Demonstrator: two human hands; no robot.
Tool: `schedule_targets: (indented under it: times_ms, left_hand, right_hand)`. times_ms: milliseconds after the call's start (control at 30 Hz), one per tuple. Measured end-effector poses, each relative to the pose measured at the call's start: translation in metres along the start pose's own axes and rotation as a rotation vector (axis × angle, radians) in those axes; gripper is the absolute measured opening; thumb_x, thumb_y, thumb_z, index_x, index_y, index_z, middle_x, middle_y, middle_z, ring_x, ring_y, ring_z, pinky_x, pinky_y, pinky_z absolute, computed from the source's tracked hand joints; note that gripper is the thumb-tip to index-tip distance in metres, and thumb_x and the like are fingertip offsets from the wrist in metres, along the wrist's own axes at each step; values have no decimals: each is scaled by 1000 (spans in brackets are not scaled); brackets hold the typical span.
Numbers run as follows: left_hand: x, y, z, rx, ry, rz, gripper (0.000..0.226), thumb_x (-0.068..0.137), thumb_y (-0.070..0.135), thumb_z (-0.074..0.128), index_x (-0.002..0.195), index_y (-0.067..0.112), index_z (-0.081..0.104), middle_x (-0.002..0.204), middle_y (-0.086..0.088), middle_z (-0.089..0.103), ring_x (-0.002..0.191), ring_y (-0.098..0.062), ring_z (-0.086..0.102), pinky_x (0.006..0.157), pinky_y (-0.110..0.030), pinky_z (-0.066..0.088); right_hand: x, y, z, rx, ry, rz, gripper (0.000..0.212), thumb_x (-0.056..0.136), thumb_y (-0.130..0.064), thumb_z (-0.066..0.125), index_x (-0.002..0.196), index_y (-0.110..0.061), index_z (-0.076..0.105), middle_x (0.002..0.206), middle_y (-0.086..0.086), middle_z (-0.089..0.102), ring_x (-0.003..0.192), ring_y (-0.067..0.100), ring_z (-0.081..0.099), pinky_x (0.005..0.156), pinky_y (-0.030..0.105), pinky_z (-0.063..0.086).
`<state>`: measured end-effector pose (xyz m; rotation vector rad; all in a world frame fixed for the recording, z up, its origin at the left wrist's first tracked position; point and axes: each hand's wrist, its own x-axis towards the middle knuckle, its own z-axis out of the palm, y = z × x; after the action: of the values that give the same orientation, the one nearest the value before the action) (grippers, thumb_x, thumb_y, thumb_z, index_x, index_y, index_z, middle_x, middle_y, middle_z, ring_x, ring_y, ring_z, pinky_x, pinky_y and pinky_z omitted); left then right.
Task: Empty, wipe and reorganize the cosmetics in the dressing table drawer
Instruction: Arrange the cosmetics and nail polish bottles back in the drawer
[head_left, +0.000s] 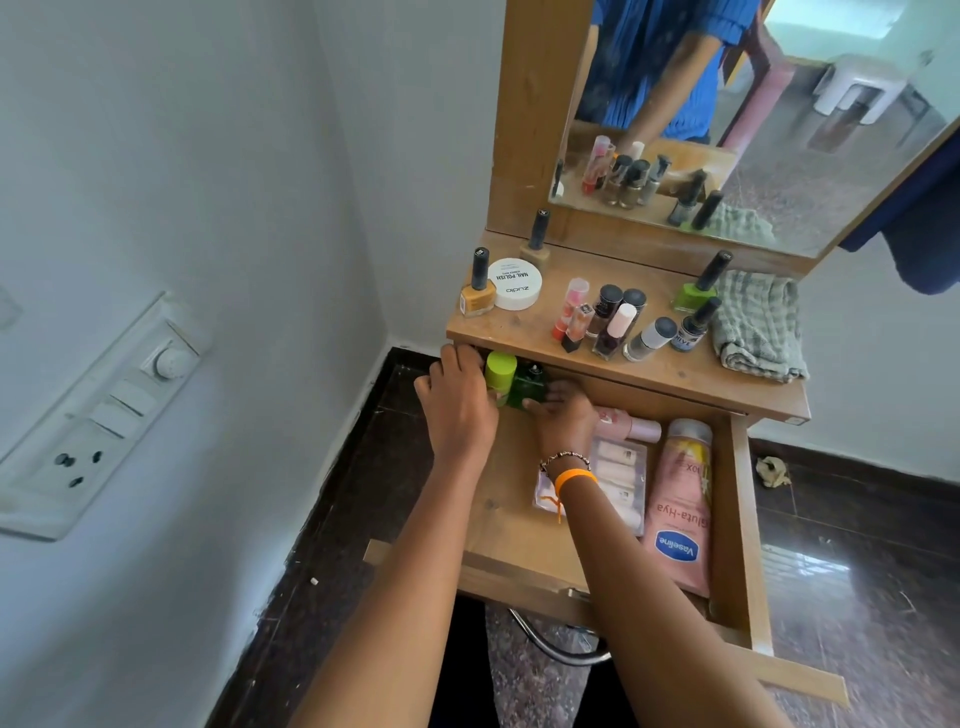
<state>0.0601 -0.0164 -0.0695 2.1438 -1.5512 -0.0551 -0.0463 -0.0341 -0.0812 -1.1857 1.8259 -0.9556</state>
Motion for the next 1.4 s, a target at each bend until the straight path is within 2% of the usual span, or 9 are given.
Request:
schedule_targets:
  times_ms: [133, 333, 533, 700, 800, 900, 1000, 1167, 1400]
  left_hand:
    - [-3, -1, -2, -19, -9, 3, 37, 78, 20, 72, 108, 13, 52, 111, -7, 56, 99, -24, 56, 84, -37, 38]
    - [-13, -6, -7, -94, -41, -7, 37, 77, 24, 74, 106, 17, 51, 111, -2, 53, 103, -20, 53, 87, -36, 35]
    - [-12, -6, -17, -325, -66, -116, 35, 71, 13, 68, 97, 17, 45, 101, 0, 45, 98, -18, 46, 85, -34, 27]
    - [3, 7, -44, -617, 143, -196, 26, 65, 19, 55, 86, 18, 40, 91, 0, 44, 86, -16, 44, 82, -36, 36]
    - [29, 21, -64, -718, 280, -98, 29, 72, 12, 61, 100, 10, 51, 101, -5, 50, 93, -16, 47, 82, -33, 44]
    - [56, 31, -79, -668, 192, -26, 43, 81, 14, 65, 121, 10, 51, 122, -8, 50, 109, -17, 45, 86, -21, 37]
    - [74, 32, -82, -544, 66, 32, 41, 85, 14, 64, 125, 13, 54, 129, -7, 52, 119, -21, 46, 90, -24, 41]
    - [83, 31, -86, -528, 29, 17, 27, 86, 2, 58, 112, 8, 66, 114, -11, 64, 103, -24, 60, 76, -21, 44]
    - [69, 24, -121, -668, 206, 103, 16, 81, 2, 61, 94, 5, 69, 92, -8, 65, 82, -20, 64, 76, -27, 52]
  right_hand:
    - [-8, 5, -1, 20, -4, -8, 41, 74, -2, 73, 110, 2, 54, 90, 8, 54, 79, 20, 54, 74, 31, 49]
    - [-28, 13, 4, -88, 59, -158, 40, 70, 0, 74, 103, -4, 53, 103, 13, 55, 81, 20, 54, 72, 37, 53]
    - [-44, -5, -12, -213, 187, -294, 32, 71, 2, 64, 97, -4, 48, 103, 9, 48, 89, 26, 51, 66, 31, 39]
    - [-48, -78, -31, -211, 317, -782, 7, 79, 2, 55, 84, -2, 51, 86, 7, 47, 79, 15, 38, 69, 17, 25]
    - [-17, -133, -38, -365, 209, -869, 14, 79, -2, 54, 92, -3, 59, 101, 14, 54, 91, 27, 46, 75, 22, 31]
    - [21, -169, -39, -653, 45, -790, 37, 80, 0, 50, 116, -6, 55, 128, 16, 45, 113, 36, 42, 95, 39, 41]
    - [44, -184, -36, -892, -99, -696, 46, 86, -1, 49, 131, -11, 49, 139, 16, 40, 122, 36, 45, 99, 43, 42]
    - [48, -184, -31, -851, -16, -683, 28, 83, 8, 52, 106, -2, 64, 117, 19, 57, 103, 38, 59, 82, 40, 50]
    - [7, -175, -57, -584, 233, -957, 26, 79, 9, 48, 94, -5, 64, 102, 15, 62, 78, 37, 61, 56, 33, 40]
